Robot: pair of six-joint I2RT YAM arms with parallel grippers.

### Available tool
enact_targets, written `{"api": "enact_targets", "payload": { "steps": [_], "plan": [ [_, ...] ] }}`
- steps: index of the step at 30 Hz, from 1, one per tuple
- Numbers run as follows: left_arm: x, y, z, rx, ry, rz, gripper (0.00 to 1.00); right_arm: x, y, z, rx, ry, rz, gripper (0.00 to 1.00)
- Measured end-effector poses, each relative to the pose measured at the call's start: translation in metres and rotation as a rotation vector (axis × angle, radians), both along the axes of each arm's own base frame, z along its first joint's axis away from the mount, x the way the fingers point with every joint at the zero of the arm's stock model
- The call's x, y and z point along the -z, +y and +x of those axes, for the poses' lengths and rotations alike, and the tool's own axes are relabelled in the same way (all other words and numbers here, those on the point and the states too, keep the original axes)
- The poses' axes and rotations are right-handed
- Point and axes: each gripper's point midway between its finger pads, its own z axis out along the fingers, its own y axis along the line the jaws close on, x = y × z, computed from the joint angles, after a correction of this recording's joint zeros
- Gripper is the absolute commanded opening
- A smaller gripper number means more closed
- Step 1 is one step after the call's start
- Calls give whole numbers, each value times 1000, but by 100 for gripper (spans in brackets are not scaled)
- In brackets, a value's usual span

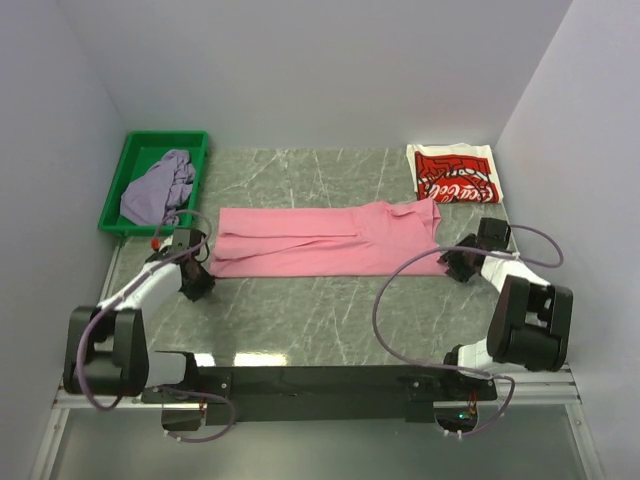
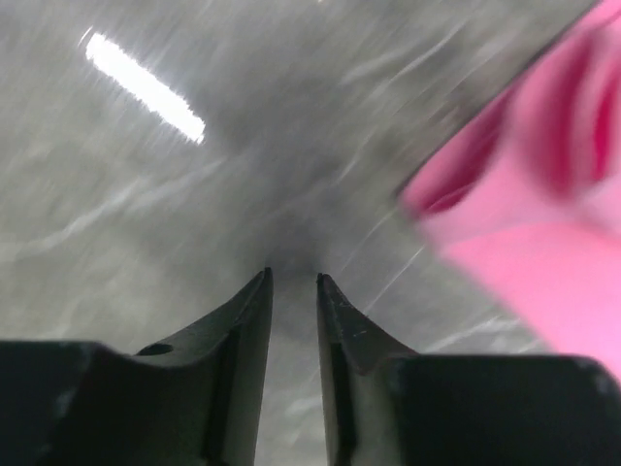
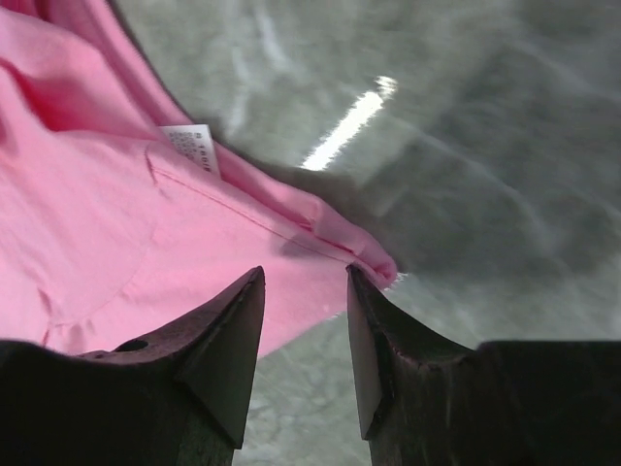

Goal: Fold and stack the t-shirts
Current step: Fold the tshirt

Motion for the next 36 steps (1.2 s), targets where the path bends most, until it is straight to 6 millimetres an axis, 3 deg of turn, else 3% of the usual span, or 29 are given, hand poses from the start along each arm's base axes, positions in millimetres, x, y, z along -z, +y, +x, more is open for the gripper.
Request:
{"api": "enact_targets", "payload": {
  "steps": [2,4,7,10,14,16,19,36],
  "plan": [
    [-4,0,-20,-22,23,-7,48,-1,-7,-10,35,-4,-32,48],
    [-18,-1,-23,-32,-14,-15,66,-5,-11,-19,58,-22,-64,51],
    [-52,-6,-13,-35,-140,-43,86,-22,-11,-22,64,-96,-94,60],
    [-85,-24,7,-1,-265,-111,93,-49,0,-11,17,-203,-126,69],
    [-91,-61,22,52,-307,-210,94,-72,36,2,-121,-290,-133,73],
    [-83,-76,28,55,-293,-246,93,-78,58,5,-205,-319,-122,73],
    [-69,-87,38,26,-260,-271,87,-80,75,3,-272,-333,-98,73],
    [-25,-91,99,-99,-202,-230,72,-84,84,1,-370,-363,-97,72]
  ]
}}
